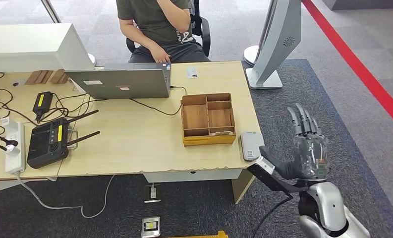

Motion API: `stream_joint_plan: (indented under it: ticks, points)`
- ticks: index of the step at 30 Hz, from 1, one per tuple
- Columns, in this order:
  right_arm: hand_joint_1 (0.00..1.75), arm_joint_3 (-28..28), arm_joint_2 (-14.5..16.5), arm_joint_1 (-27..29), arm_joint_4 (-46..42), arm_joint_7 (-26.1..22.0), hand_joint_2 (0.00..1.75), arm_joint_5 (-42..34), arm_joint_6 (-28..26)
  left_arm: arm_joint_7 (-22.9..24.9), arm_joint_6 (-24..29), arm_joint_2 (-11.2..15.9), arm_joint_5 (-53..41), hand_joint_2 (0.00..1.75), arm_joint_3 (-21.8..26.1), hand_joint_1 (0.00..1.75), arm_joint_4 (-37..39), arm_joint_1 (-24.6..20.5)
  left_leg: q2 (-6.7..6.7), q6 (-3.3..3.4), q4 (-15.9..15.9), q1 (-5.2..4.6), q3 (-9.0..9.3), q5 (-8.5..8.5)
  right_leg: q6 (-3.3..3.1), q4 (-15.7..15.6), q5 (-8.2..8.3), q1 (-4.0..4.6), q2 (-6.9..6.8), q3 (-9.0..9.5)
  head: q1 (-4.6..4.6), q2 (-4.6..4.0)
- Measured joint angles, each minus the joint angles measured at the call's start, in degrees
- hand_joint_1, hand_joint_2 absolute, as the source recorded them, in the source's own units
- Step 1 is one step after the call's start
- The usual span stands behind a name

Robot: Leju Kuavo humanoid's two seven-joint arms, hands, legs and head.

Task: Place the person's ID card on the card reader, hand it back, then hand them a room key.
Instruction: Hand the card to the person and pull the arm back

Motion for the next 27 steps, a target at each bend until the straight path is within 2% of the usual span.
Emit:
stream_joint_plan:
  ticks: [4, 10, 19, 27]
  points:
    - [0.0, 4.4, 6.1, -2.2, 6.2, 1.3, 1.75, 6.3, 0.0, 0.1, 0.2, -0.4, 0.2, 0.0, 0.0, 0.0, 0.0, -0.2, -0.05, -0.06, 0.0, 0.02, 0.0, 0.06, -0.04, 0.0, -0.02, 0.02, -0.05, 0.03, -0.08, 0.0]
    - [0.0, 6.3, 12.0, -4.5, 12.2, 0.2, 1.75, 9.6, 0.5, 1.1, 0.7, -0.9, 0.6, 0.0, 0.0, 0.0, 0.0, -0.1, -0.04, -0.07, 0.0, 0.02, 0.0, 0.05, -0.05, 0.0, -0.02, 0.02, -0.05, 0.01, -0.02, 0.0]
    - [0.0, 6.6, 17.1, -7.2, 18.7, -3.3, 1.75, 15.0, 1.4, 0.6, 0.4, -1.0, 0.3, 0.0, 0.0, 0.0, 0.0, -0.1, -0.03, -0.07, 0.0, 0.02, 0.0, 0.05, -0.05, 0.0, -0.02, 0.01, -0.04, 0.01, -0.04, 0.0]
    - [0.0, 6.5, 19.4, -8.4, 22.0, -3.8, 1.75, 16.0, 1.9, 0.6, 0.3, -1.0, 0.2, 0.0, 0.0, 0.0, 0.0, -0.1, -0.04, -0.07, 0.0, 0.02, 0.0, 0.05, -0.05, 0.0, -0.02, 0.02, -0.04, 0.01, -0.04, 0.0]
